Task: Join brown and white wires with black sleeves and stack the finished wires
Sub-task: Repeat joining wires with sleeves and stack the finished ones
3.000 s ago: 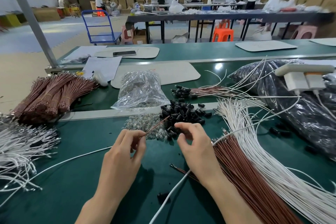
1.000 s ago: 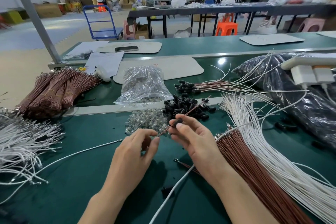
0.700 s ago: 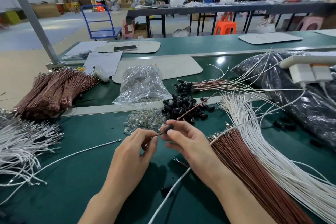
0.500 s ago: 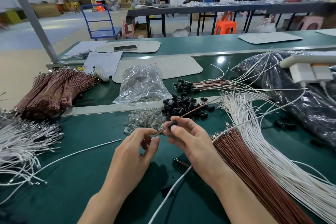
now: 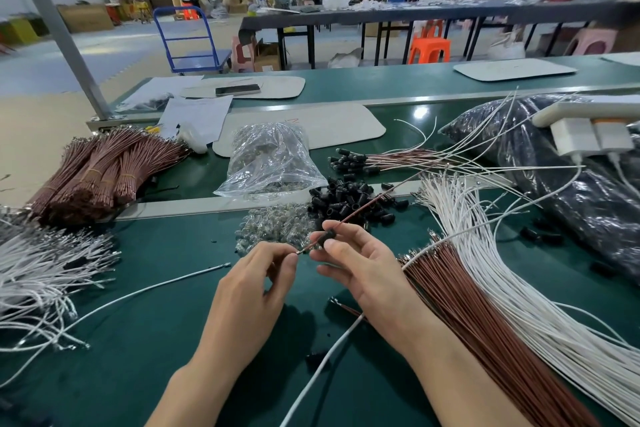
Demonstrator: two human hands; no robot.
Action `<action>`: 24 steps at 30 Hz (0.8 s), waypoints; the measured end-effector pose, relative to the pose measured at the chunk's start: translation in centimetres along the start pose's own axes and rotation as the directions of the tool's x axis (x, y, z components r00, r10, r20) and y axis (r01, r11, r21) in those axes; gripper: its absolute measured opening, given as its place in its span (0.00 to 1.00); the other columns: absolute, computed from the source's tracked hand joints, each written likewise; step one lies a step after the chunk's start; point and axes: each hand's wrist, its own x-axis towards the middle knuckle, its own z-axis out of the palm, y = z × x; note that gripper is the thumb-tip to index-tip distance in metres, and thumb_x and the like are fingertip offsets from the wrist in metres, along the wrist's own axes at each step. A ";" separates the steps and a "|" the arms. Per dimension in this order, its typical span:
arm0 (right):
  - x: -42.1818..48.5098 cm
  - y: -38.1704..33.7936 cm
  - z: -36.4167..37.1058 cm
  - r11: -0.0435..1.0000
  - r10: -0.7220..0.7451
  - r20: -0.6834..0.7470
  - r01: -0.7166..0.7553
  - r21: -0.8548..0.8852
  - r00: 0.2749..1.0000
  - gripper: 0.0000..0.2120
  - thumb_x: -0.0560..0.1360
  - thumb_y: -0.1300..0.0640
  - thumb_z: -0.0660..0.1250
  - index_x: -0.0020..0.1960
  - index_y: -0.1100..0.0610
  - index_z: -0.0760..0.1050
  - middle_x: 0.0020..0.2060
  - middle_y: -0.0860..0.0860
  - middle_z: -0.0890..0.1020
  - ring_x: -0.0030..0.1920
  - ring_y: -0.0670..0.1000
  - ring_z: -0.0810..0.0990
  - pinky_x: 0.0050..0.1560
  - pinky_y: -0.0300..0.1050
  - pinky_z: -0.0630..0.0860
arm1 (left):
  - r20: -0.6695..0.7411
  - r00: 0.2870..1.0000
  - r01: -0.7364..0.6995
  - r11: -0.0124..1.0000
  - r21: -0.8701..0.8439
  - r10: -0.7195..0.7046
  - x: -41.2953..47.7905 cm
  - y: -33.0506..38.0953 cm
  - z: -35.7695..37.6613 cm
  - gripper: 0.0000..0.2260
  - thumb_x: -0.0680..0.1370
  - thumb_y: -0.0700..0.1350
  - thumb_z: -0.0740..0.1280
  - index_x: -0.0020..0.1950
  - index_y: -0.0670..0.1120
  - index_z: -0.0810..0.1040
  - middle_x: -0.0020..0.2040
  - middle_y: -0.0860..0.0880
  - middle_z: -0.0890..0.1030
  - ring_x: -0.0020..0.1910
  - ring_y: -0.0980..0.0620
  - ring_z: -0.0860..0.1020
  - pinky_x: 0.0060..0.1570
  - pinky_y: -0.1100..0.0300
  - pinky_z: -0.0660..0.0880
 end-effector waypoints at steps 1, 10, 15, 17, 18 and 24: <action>0.0 0.0 0.0 1.000 0.003 -0.001 -0.003 0.000 1.000 0.10 0.79 0.64 0.67 0.57 0.54 0.81 0.54 0.56 0.86 0.51 0.53 0.86 0.47 0.40 0.80 | 0.001 1.000 -0.001 1.000 0.004 0.001 0.0 0.0 0.0 0.08 0.82 0.58 0.59 0.51 0.57 0.76 0.46 0.61 0.79 0.45 0.57 0.78 0.45 0.59 0.74; -0.1 -0.3 0.1 0.992 0.063 0.007 -0.063 0.105 0.998 0.11 0.81 0.67 0.63 0.59 0.58 0.80 0.53 0.58 0.85 0.50 0.53 0.86 0.48 0.40 0.81 | -0.006 1.000 -0.005 1.000 0.016 0.005 0.0 -0.1 0.1 0.09 0.82 0.59 0.58 0.50 0.58 0.75 0.45 0.60 0.79 0.45 0.56 0.78 0.44 0.58 0.74; -0.1 -0.7 0.3 0.979 0.088 0.002 -0.087 0.184 0.996 0.09 0.78 0.62 0.67 0.58 0.59 0.80 0.51 0.57 0.85 0.49 0.53 0.85 0.49 0.40 0.81 | -0.007 1.000 -0.006 1.000 0.020 0.006 0.0 0.1 0.0 0.09 0.82 0.59 0.60 0.50 0.58 0.76 0.45 0.60 0.79 0.45 0.56 0.78 0.45 0.61 0.73; -0.2 -0.8 0.4 0.975 0.082 0.004 -0.081 0.209 0.997 0.13 0.74 0.59 0.70 0.57 0.59 0.80 0.49 0.56 0.85 0.48 0.52 0.85 0.48 0.40 0.82 | -0.002 1.000 -0.020 0.999 0.028 0.020 0.0 0.2 0.0 0.08 0.82 0.59 0.60 0.51 0.58 0.76 0.45 0.60 0.79 0.45 0.57 0.78 0.45 0.61 0.74; -0.3 -0.8 0.4 0.971 0.083 0.006 -0.082 0.224 0.997 0.13 0.72 0.60 0.70 0.57 0.59 0.81 0.48 0.56 0.85 0.47 0.52 0.85 0.49 0.41 0.82 | 0.003 1.000 -0.030 0.999 0.031 0.030 0.0 0.3 0.0 0.07 0.82 0.58 0.60 0.51 0.58 0.76 0.45 0.60 0.78 0.45 0.56 0.78 0.45 0.61 0.74; -0.3 -0.8 0.0 0.941 0.126 0.060 -0.138 0.308 0.990 0.15 0.77 0.64 0.66 0.63 0.57 0.79 0.53 0.57 0.83 0.52 0.56 0.84 0.52 0.50 0.82 | 0.025 0.997 -0.072 0.995 0.064 0.071 -0.1 0.7 0.1 0.06 0.82 0.57 0.60 0.51 0.58 0.75 0.44 0.59 0.77 0.43 0.55 0.78 0.44 0.58 0.75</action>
